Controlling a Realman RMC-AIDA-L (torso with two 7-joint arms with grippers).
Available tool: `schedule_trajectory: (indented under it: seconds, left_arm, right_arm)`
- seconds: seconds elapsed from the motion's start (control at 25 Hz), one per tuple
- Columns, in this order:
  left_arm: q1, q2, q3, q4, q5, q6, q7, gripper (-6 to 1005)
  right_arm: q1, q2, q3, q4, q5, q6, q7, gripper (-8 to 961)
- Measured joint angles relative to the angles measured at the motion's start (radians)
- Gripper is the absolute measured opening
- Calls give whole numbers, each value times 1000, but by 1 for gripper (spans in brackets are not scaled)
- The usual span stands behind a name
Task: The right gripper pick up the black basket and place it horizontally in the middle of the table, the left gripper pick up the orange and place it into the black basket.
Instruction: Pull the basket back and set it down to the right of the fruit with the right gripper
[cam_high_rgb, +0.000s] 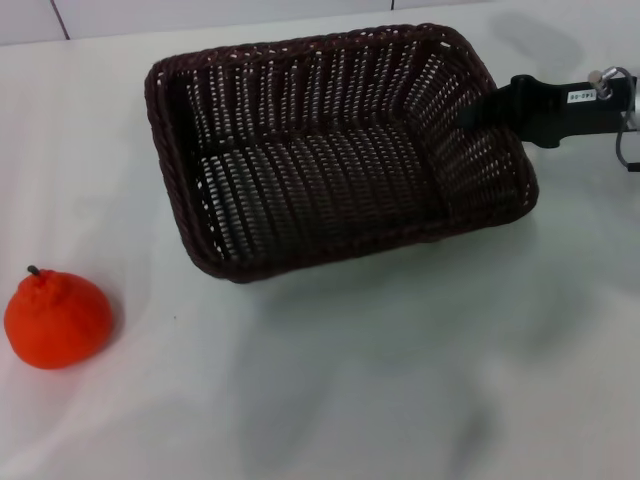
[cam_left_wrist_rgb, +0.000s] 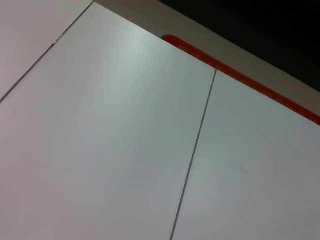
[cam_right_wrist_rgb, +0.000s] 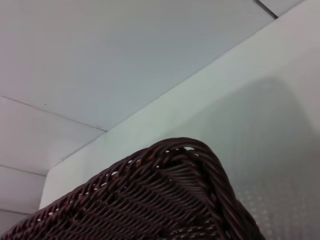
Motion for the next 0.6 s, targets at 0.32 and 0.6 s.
schedule_trajectory:
  seconds: [0.32, 0.6]
  left_arm:
    - [-2, 0, -3, 1, -2, 5, 0, 825]
    - [-2, 1, -4, -7, -5, 11, -1, 825]
  right_arm:
    - [-3, 21, -1, 6, 1, -47, 35, 168]
    - [-5, 24, 3, 13, 3, -81, 37, 183]
